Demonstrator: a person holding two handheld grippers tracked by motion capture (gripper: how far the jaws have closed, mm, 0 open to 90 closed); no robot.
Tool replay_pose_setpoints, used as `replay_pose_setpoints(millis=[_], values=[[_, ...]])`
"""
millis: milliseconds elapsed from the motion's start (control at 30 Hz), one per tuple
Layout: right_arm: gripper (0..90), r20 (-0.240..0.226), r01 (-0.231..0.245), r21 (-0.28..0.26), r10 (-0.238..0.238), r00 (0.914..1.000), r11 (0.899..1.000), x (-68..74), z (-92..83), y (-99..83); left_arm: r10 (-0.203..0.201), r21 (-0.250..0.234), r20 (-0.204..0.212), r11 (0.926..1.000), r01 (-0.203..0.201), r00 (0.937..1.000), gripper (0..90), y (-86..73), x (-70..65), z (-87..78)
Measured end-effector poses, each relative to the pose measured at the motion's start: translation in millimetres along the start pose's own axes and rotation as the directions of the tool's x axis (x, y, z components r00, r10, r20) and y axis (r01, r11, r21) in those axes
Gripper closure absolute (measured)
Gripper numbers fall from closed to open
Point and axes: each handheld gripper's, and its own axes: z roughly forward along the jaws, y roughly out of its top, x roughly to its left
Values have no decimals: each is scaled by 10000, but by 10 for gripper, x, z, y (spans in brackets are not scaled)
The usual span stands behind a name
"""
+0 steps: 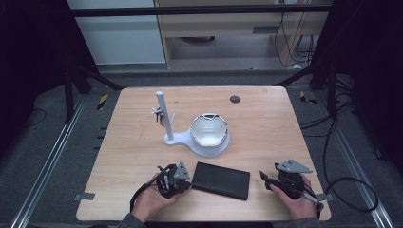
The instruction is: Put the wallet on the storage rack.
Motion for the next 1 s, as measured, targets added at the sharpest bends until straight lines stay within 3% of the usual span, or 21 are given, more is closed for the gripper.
replay_pose_setpoints(millis=[100, 167, 233, 333, 433, 700, 900, 1000], values=[[295, -567, 120, -276, -135, 9983, 9995, 103, -41, 44, -30, -148, -23, 9999, 30, 10000, 880, 2, -9, -26], [256, -968, 453, -415, -491, 9941, 9981, 236, -64, 95, -136, -325, 102, 9994, 139, 9999, 877, 7, -3, -48], [230, -1446, 893, -511, -959, 9848, 9947, 400, -71, 156, -237, -478, 192, 9986, 245, 9995, 875, 17, 2, -55], [178, -2124, 1542, -561, -1627, 9635, 9864, 662, -56, 224, -365, -749, 150, 9965, 375, 9992, 870, 38, 4, -53], [151, -2461, 2165, -428, -2203, 9439, 9754, 866, -11, 256, -399, -831, 122, 9957, 408, 9991, 866, 62, 5, -54], [138, -2512, 3119, 239, -2963, 9215, 9498, 1102, 175, 351, -635, -1217, 413, 9902, 681, 9971, 847, 154, 82, -46], [209, -2213, 3226, 417, -3061, 9259, 9456, 1055, 249, 440, -876, -1404, 643, 9854, 959, 9941, 840, 210, 159, -71], [230, -2279, 3325, 455, -3143, 9216, 9420, 1040, 279, 458, -974, -1380, 603, 9849, 1050, 9934, 839, 243, 177, -78]])
